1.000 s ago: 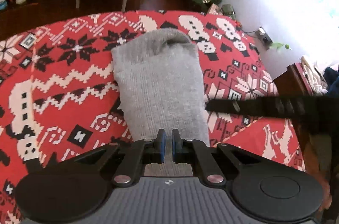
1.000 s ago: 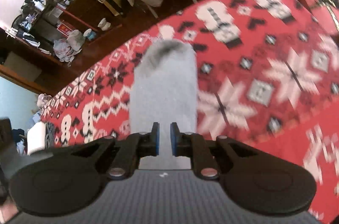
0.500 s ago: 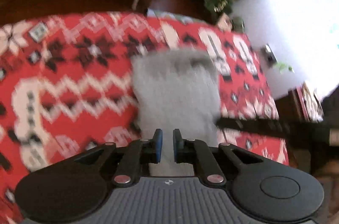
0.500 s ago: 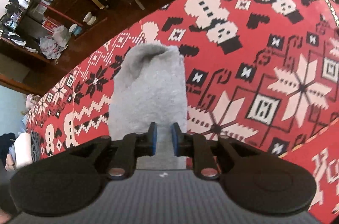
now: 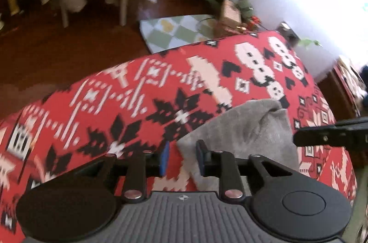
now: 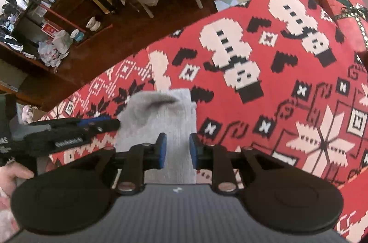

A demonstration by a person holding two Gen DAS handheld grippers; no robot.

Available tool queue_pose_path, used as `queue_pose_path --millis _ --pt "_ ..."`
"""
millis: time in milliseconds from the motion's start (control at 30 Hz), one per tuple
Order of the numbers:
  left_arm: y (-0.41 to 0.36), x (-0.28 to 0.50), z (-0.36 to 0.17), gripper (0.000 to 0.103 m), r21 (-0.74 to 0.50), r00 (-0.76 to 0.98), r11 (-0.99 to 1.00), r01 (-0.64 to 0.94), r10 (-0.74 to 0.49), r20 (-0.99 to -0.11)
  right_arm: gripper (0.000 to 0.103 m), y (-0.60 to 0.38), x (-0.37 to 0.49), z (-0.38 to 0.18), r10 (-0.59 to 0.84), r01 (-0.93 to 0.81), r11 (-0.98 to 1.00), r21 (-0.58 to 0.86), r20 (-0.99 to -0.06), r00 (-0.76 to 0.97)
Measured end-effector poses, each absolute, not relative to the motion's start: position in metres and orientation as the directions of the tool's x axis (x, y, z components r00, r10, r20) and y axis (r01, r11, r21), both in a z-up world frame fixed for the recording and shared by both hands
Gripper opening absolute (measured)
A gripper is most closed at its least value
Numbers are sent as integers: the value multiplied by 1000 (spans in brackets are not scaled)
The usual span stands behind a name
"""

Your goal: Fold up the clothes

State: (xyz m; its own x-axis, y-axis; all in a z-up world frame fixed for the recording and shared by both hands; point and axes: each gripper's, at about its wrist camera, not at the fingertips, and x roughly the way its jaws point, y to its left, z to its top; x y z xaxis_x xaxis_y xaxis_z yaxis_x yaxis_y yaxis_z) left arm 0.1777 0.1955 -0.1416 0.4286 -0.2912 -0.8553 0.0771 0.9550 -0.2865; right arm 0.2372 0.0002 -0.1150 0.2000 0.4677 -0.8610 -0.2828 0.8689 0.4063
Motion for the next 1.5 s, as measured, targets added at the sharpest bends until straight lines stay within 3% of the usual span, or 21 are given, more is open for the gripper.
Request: queue_pose_path --millis 100,167,267,633,800,1000,1233,1500 --pt "186 180 -142 24 -228 439 963 141 -267 -858 24 3 241 -113 466 -289 869 402 -862 201" --pt "176 178 -141 11 -150 452 969 197 -225 -863 24 5 241 -111 463 -293 869 398 -862 204" --pt "164 170 -136 8 -43 485 962 269 -173 -857 25 6 241 -109 464 -294 870 397 -861 209" --pt "125 110 -71 7 79 631 931 356 -177 -756 27 4 233 -89 491 -284 861 422 -834 251" --pt "88 82 -83 7 134 613 887 443 -190 -767 27 4 228 -79 541 -275 835 477 -802 253" --pt "70 81 -107 8 128 579 905 406 -147 -802 28 23 225 -89 600 -334 782 527 -782 170" --pt "111 87 -95 15 -65 526 964 259 -197 -827 28 31 224 -124 594 -314 776 547 -802 70" --pt "189 126 -110 15 -519 445 838 -170 -405 -799 28 18 226 -128 621 -258 768 586 -780 77"
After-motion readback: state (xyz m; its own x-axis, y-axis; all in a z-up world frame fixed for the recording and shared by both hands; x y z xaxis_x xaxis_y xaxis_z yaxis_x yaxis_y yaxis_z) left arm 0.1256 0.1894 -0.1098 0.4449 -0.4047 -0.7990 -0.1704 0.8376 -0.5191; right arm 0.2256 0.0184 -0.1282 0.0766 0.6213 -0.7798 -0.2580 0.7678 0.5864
